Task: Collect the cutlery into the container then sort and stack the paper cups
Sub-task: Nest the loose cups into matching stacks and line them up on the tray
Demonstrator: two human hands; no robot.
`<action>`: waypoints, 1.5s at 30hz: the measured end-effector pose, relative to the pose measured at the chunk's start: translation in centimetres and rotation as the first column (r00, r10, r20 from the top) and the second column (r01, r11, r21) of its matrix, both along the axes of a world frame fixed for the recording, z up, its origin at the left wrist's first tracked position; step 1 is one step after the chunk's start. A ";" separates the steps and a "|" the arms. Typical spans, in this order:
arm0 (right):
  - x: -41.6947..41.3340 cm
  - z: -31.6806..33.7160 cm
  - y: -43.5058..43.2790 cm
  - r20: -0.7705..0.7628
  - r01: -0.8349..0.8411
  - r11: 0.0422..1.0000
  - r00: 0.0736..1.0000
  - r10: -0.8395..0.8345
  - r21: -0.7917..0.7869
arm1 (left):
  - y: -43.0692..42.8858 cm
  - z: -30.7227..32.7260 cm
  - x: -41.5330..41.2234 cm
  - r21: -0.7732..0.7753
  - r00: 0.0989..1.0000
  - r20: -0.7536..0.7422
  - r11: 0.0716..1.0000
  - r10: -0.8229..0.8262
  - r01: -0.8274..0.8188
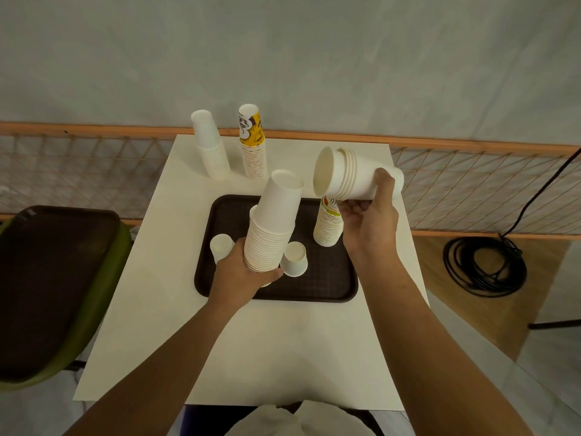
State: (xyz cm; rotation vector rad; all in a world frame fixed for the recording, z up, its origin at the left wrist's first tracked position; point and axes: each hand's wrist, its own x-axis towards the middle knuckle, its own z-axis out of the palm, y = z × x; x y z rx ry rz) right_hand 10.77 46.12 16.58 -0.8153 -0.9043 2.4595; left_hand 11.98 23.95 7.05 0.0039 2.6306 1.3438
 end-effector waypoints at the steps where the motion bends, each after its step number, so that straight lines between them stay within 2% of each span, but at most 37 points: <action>1: 0.1 -0.3 0.1 -0.012 0.004 1.000 1.000 -0.004 -0.023 | 0.0 -0.1 0.0 -0.001 1.000 0.000 1.000 0.007 -0.007; 3: 0.5 -1.3 0.2 0.010 0.019 1.000 1.000 -0.019 0.007 | -0.2 -0.4 0.0 0.006 1.000 0.010 1.000 0.027 -0.027; 7: 2.1 -4.8 0.3 0.130 0.029 0.969 0.990 -0.063 0.244 | -1.0 -0.7 0.0 0.031 0.997 0.042 0.997 0.064 -0.066; 9: 2.7 -7.0 0.1 0.216 -0.003 0.920 0.972 -0.089 0.393 | -1.6 -0.9 0.0 0.029 0.996 0.048 0.997 0.077 -0.078; 12: 3.0 -9.8 -0.7 0.328 -0.134 0.778 0.940 -0.097 0.614 | -2.4 -1.2 0.1 0.028 0.994 0.058 0.995 0.093 -0.095; 15: 2.5 -12.0 -1.8 0.408 -0.298 0.619 0.912 -0.040 0.727 | -2.7 -1.4 0.3 0.005 0.991 0.070 0.993 0.115 -0.116; 18: 1.7 -14.5 -3.0 0.487 -0.452 0.461 0.872 0.047 0.764 | -2.7 -1.7 0.3 0.007 0.990 0.077 0.993 0.121 -0.121; 21: 1.1 -16.9 -3.7 0.595 -0.579 0.318 0.802 0.054 0.751 | -2.6 -2.1 0.3 -0.007 0.989 0.082 0.992 0.125 -0.125; 24: 0.5 -18.7 -4.2 0.637 -0.634 0.178 0.770 0.047 0.753 | -2.4 -2.6 0.4 -0.016 0.989 0.078 0.992 0.127 -0.126; 26: 0.4 -19.6 -4.6 0.658 -0.658 0.127 0.752 0.049 0.742 | -2.3 -2.8 0.5 -0.012 0.989 0.077 0.992 0.123 -0.123; 33: 0.5 -21.1 -4.5 0.662 -0.662 0.128 0.748 0.053 0.738 | -2.3 -3.0 0.6 0.020 0.989 0.099 0.993 0.111 -0.113; 40: 1.4 -19.5 -3.8 0.684 -0.697 0.158 0.717 0.134 0.700 | -2.1 -2.4 0.5 0.015 0.985 0.123 0.993 0.117 -0.120; 42: 2.2 -18.2 -3.5 0.653 -0.661 0.162 0.750 0.106 0.733 | -2.0 -2.3 0.5 0.023 0.983 0.140 0.992 0.117 -0.121; 45: 3.1 -15.2 -3.1 0.470 -0.474 0.195 0.880 0.070 0.859 | -1.8 -2.1 0.6 0.022 0.983 0.144 0.993 0.112 -0.116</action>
